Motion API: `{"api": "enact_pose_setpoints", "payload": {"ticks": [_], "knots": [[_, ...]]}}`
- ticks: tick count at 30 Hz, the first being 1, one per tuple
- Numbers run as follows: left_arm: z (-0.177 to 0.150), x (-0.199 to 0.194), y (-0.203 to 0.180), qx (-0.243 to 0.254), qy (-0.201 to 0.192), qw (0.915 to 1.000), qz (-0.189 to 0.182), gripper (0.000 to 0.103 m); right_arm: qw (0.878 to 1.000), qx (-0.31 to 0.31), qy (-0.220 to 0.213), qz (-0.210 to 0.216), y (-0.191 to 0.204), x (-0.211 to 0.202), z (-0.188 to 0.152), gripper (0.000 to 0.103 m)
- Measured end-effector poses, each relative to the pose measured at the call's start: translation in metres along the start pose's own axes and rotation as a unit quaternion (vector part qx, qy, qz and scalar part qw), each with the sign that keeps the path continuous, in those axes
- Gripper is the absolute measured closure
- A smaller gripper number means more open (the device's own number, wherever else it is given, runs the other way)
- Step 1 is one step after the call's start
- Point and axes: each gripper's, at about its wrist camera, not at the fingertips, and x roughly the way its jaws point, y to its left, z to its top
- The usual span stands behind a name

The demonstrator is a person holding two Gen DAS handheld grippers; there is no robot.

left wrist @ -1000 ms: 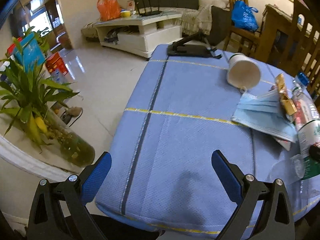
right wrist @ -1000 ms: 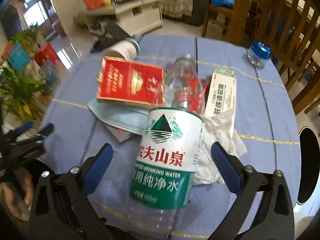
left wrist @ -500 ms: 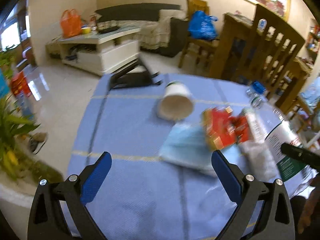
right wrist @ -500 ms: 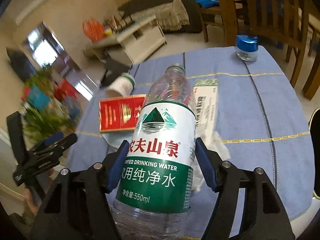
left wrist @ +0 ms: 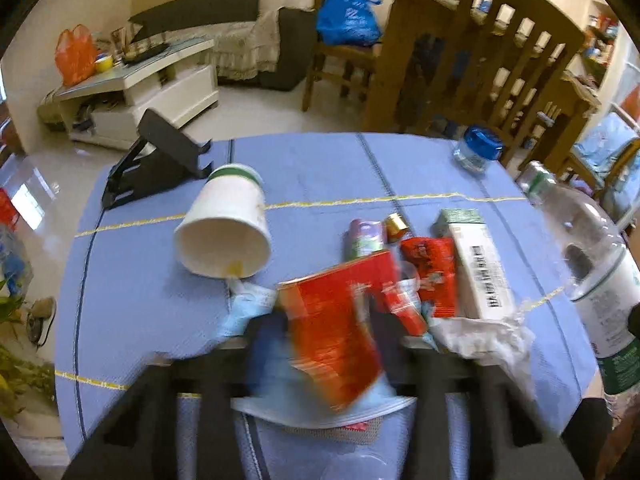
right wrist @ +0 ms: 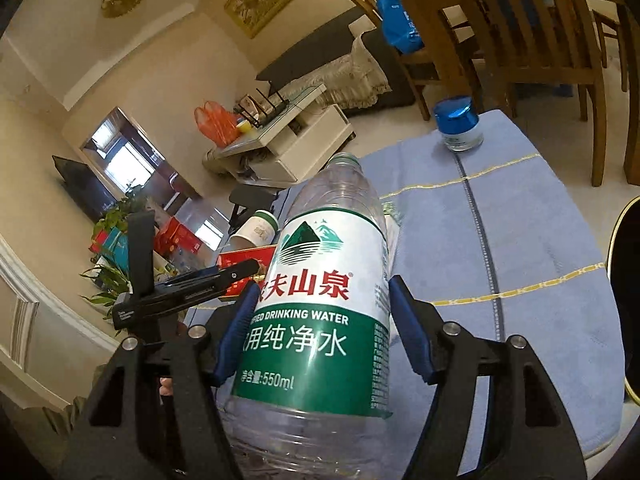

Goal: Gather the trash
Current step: 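Grasp the red cigarette pack with the left tool while the right tool lifts the bottle, then carry both items over the black bin and open both tools to drop them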

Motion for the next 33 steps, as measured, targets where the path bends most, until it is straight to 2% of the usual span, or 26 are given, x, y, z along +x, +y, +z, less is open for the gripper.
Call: {"api": "enact_pose_setpoints", "payload": {"ticks": [2, 3, 5, 7, 9, 13, 16, 21, 24, 29, 33], "knots": [[-0.001, -0.009, 0.006, -0.026, -0.013, 0.9995, -0.015, 0.079, 1.000, 0.005, -0.001, 0.009, -0.003, 0.000, -0.003, 0.038], [0.000, -0.020, 0.006, -0.032, -0.032, 0.9988, -0.017, 0.084, 1.000, 0.009, -0.002, 0.012, -0.004, -0.001, -0.004, 0.038], [0.003, -0.039, 0.006, -0.033, -0.064, 0.9973, -0.015, 0.088, 1.000, 0.009, -0.006, 0.013, -0.008, -0.002, -0.005, 0.038], [0.008, -0.052, 0.009, -0.048, -0.077, 0.9955, -0.027, 0.089, 1.000, 0.016, -0.010, 0.016, -0.013, -0.004, -0.006, 0.038], [0.016, -0.058, 0.014, -0.065, -0.078, 0.9935, -0.051, 0.089, 0.999, 0.023, -0.012, 0.020, -0.017, -0.003, -0.006, 0.038], [0.019, -0.056, 0.018, -0.096, -0.061, 0.9909, -0.072, 0.089, 0.999, 0.032, -0.019, 0.020, -0.020, -0.006, -0.008, 0.038], [0.018, -0.060, 0.012, -0.091, -0.069, 0.9907, -0.075, 0.089, 0.999, 0.034, -0.034, 0.011, -0.024, -0.016, -0.005, 0.038], [0.034, -0.073, -0.029, -0.043, -0.081, 0.9916, -0.092, 0.089, 0.992, 0.064, -0.093, -0.057, -0.061, -0.058, 0.012, 0.038], [0.042, -0.078, -0.070, -0.001, -0.086, 0.9905, -0.107, 0.089, 0.975, 0.096, -0.127, -0.155, -0.103, -0.092, 0.015, 0.038], [0.046, -0.073, -0.142, 0.054, -0.076, 0.9848, -0.146, 0.089, 0.947, 0.186, -0.116, -0.237, -0.177, -0.118, -0.010, 0.038], [0.043, -0.058, -0.201, 0.092, -0.057, 0.9786, -0.175, 0.089, 0.931, 0.229, -0.099, -0.268, -0.212, -0.119, -0.028, 0.037]]}}
